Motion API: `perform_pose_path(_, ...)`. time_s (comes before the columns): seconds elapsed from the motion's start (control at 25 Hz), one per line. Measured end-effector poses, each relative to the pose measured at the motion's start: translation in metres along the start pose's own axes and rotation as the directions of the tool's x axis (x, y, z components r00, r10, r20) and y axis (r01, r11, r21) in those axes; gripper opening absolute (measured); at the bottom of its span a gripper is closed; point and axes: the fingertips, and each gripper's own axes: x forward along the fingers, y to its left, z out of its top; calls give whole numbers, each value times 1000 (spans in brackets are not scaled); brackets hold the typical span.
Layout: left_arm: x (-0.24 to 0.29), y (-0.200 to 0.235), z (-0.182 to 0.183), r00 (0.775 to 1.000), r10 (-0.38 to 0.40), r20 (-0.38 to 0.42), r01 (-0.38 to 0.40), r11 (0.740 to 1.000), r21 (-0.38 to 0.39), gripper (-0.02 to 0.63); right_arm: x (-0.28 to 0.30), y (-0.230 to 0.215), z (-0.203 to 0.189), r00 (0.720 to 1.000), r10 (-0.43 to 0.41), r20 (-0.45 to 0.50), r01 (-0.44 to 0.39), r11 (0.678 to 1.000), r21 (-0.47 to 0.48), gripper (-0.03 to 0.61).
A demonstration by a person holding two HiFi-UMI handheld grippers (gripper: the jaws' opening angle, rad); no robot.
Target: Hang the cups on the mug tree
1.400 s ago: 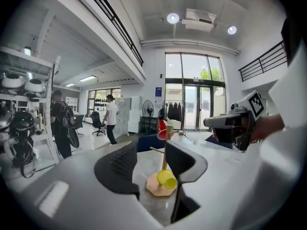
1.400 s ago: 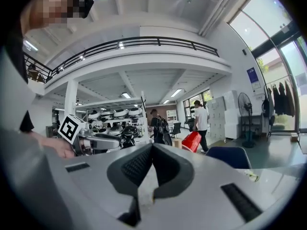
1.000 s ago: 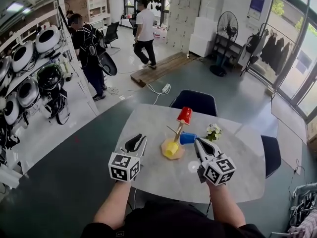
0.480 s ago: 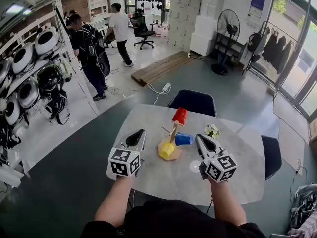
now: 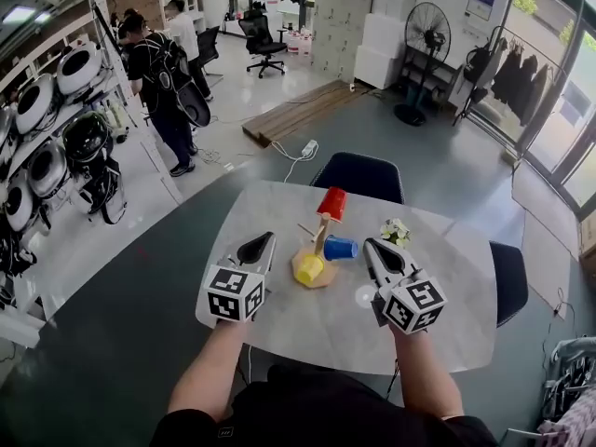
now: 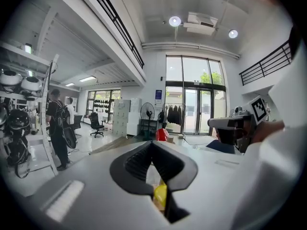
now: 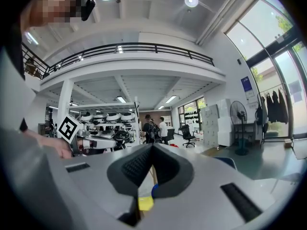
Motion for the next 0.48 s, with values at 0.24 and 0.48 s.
perform_pose_path(0.24,0,-12,-9,1000,-30,-10,30,1000,5,12,-1,1,-11,1000,0,-20,0,1000,9,11)
perform_pose_path(0.48,-2,-7,-3,1000,-11,-2,11,1000,3,12,-1,4,-8,1000,15,-23,-15,1000,-6,11)
